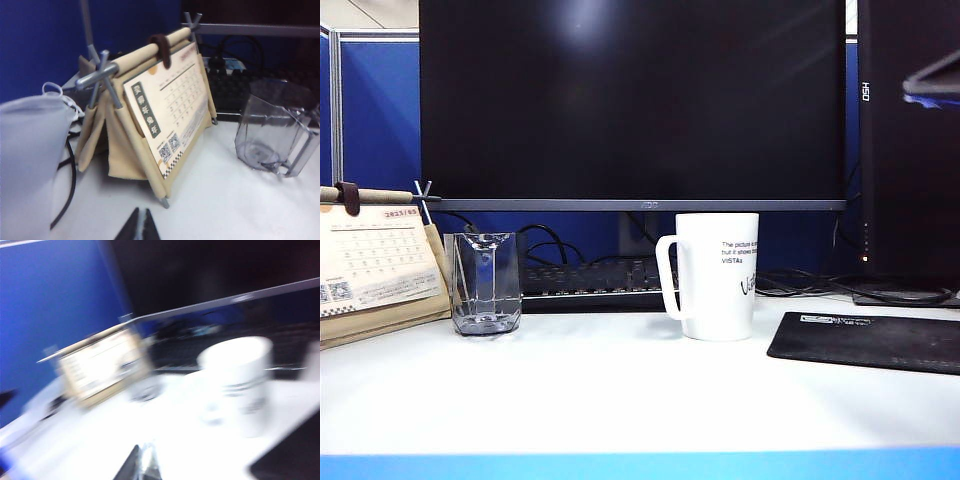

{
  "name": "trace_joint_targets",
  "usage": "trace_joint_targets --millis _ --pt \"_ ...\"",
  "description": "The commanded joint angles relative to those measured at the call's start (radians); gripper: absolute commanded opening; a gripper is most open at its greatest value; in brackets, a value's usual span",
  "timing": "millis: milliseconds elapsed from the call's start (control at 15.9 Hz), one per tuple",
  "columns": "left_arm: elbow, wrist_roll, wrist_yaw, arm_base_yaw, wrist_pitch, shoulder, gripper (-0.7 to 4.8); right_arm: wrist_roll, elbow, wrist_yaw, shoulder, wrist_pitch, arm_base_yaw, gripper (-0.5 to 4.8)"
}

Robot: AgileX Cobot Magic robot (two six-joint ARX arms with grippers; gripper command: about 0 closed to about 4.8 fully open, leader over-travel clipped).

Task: Swap the positions of the transparent plastic cup and the white ceramic cup.

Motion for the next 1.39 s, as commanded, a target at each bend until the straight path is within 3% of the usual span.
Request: trace_joint_targets --millis 63,378,504,820,946,1135,1387 --pt "0.001 -0.013 -0.009 0.0 -0.01 0.002 0.04 -0.004 -0.006 0.027 -0.001 -0.026 0.0 -0.01" --pt "0.001 -0.013 -0.009 0.0 -0.01 0.002 0.04 -0.001 -0.006 0.028 -0.001 -0.061 0.0 -0.01" --pt "0.001 -0.013 0.006 0.04 0.008 -0.016 0.04 -0.001 -0.006 0.028 -0.001 -0.061 0.0 -0.01" --pt "0.001 -0.013 0.093 0.416 0.004 -0.016 0.04 -0.001 -0.006 0.027 -0.001 -0.061 -0.021 -0.01" --pt "0.001 -0.013 0.089 0.521 0.004 -0.016 0.04 -0.001 -0.006 -0.024 -0.001 -0.061 -0.136 -0.01" --pt "0.001 -0.013 0.093 0.507 0.004 -0.016 0.04 -0.001 -0.006 -0.049 -0.001 -0.061 -0.385 -0.01" --pt "0.001 -0.013 0.098 0.5 0.004 -0.016 0.04 -0.001 -0.006 0.003 -0.002 -0.061 -0.455 -0.01"
